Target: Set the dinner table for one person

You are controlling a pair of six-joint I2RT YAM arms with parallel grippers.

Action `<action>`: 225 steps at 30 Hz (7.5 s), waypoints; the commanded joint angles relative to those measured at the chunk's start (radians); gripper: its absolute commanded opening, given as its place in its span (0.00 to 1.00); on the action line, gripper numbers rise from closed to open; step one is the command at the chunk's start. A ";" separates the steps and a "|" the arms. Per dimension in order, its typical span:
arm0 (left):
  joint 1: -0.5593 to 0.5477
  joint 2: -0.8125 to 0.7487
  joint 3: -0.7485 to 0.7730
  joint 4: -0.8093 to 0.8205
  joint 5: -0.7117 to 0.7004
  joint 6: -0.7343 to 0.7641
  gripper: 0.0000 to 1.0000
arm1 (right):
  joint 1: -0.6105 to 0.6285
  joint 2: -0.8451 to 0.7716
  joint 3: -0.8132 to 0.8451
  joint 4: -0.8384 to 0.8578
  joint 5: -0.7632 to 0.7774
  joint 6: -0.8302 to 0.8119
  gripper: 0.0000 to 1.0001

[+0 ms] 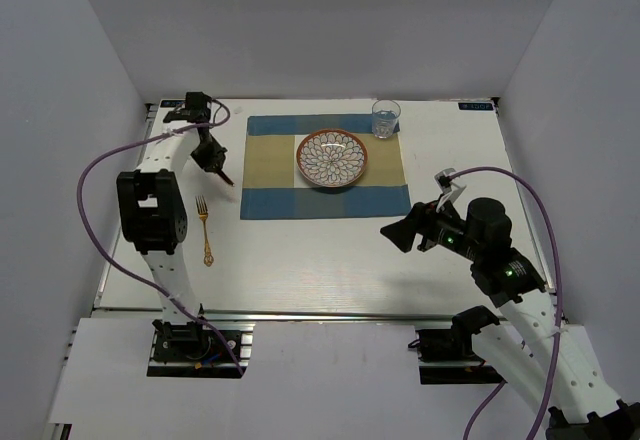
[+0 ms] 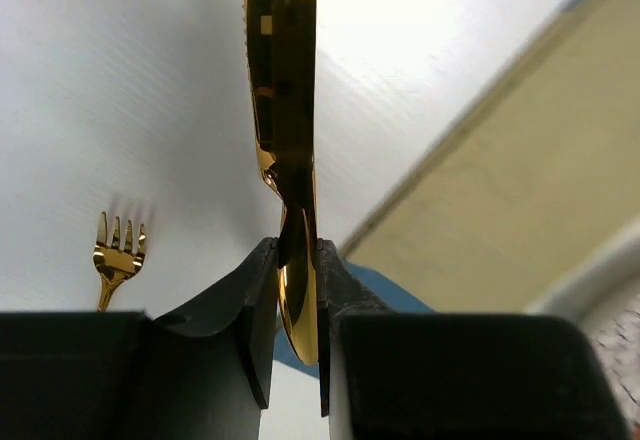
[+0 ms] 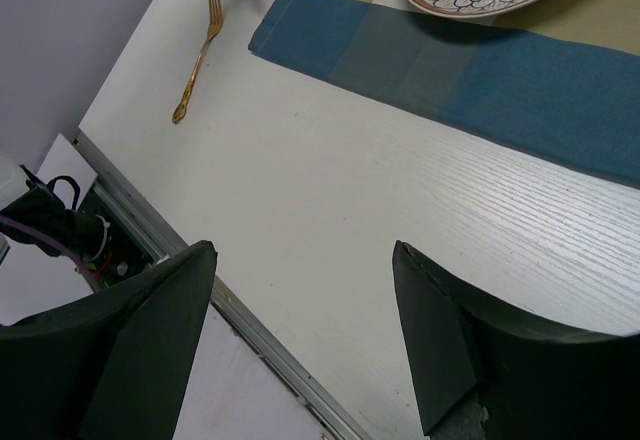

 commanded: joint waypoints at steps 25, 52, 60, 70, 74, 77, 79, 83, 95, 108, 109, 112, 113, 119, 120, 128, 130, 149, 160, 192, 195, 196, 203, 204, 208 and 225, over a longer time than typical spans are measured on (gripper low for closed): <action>-0.670 0.049 0.281 0.138 0.284 -0.087 0.00 | -0.004 0.021 0.422 -0.351 0.475 0.093 0.89; -0.763 0.450 0.590 0.335 0.401 -0.159 0.00 | -0.004 0.019 0.417 -0.469 0.516 0.012 0.89; -0.752 0.467 0.600 0.380 0.435 -0.160 0.00 | -0.006 -0.007 0.412 -0.501 0.544 -0.008 0.89; -0.743 0.496 0.603 0.403 0.444 -0.173 0.00 | -0.004 -0.022 0.394 -0.503 0.538 -0.002 0.89; -0.743 0.508 0.606 0.414 0.441 -0.176 0.00 | -0.003 -0.028 0.392 -0.506 0.539 -0.002 0.89; -0.743 0.513 0.609 0.418 0.434 -0.171 0.00 | -0.004 -0.030 0.389 -0.508 0.539 -0.004 0.89; -0.743 0.513 0.607 0.421 0.428 -0.168 0.00 | -0.004 -0.032 0.387 -0.508 0.539 -0.004 0.89; -0.734 0.517 0.609 0.420 0.420 -0.168 0.00 | -0.004 -0.038 0.381 -0.503 0.535 -0.004 0.89; -0.734 0.543 0.612 0.440 0.412 -0.173 0.07 | -0.006 -0.036 0.364 -0.492 0.527 -0.008 0.89; -0.734 0.574 0.613 0.431 0.418 -0.159 0.17 | -0.001 -0.032 0.354 -0.477 0.521 -0.016 0.89; -0.734 0.575 0.613 0.429 0.418 -0.157 0.17 | -0.003 -0.032 0.352 -0.477 0.521 -0.016 0.89; -0.734 0.577 0.613 0.422 0.421 -0.156 0.21 | -0.003 -0.032 0.349 -0.472 0.521 -0.016 0.89; -0.734 0.577 0.613 0.420 0.420 -0.151 0.24 | -0.004 -0.030 0.348 -0.468 0.518 -0.016 0.89; -0.734 0.560 0.609 0.406 0.406 -0.156 0.39 | -0.003 -0.028 0.335 -0.455 0.501 -0.013 0.89; -0.734 0.557 0.609 0.406 0.405 -0.156 0.43 | -0.006 -0.028 0.335 -0.455 0.498 -0.013 0.89; -0.743 0.548 0.609 0.405 0.395 -0.167 0.50 | -0.004 -0.032 0.338 -0.455 0.495 -0.012 0.89; -0.743 0.525 0.606 0.385 0.374 -0.159 0.51 | -0.006 -0.033 0.338 -0.455 0.489 -0.010 0.89; -0.620 -0.153 0.232 0.038 -0.026 -0.097 0.98 | -0.004 -0.074 0.297 -0.336 0.343 0.002 0.89; 0.012 -0.694 -0.541 0.030 0.022 -0.090 0.98 | -0.003 -0.090 0.151 -0.227 0.217 0.048 0.89; 0.219 -0.294 -0.744 0.247 0.188 0.028 0.45 | -0.003 -0.128 0.067 -0.089 0.170 0.145 0.89; 0.219 -0.267 -0.730 0.233 0.158 0.028 0.43 | -0.003 -0.139 0.067 -0.087 0.180 0.154 0.89; 0.219 -0.255 -0.720 0.222 0.147 0.028 0.44 | -0.003 -0.140 0.067 -0.084 0.182 0.154 0.89; 0.210 -0.251 -0.716 0.208 0.104 0.027 0.44 | -0.004 -0.159 0.064 -0.089 0.190 0.159 0.89; 0.201 -0.248 -0.718 0.207 0.099 0.025 0.41 | -0.006 -0.159 0.064 -0.089 0.190 0.160 0.89; 0.201 -0.210 -0.726 0.216 0.090 0.025 0.23 | -0.003 -0.165 0.065 -0.089 0.188 0.166 0.89; 0.150 -0.455 -0.571 0.164 0.173 0.244 0.00 | -0.003 -0.200 0.068 -0.106 0.213 0.139 0.89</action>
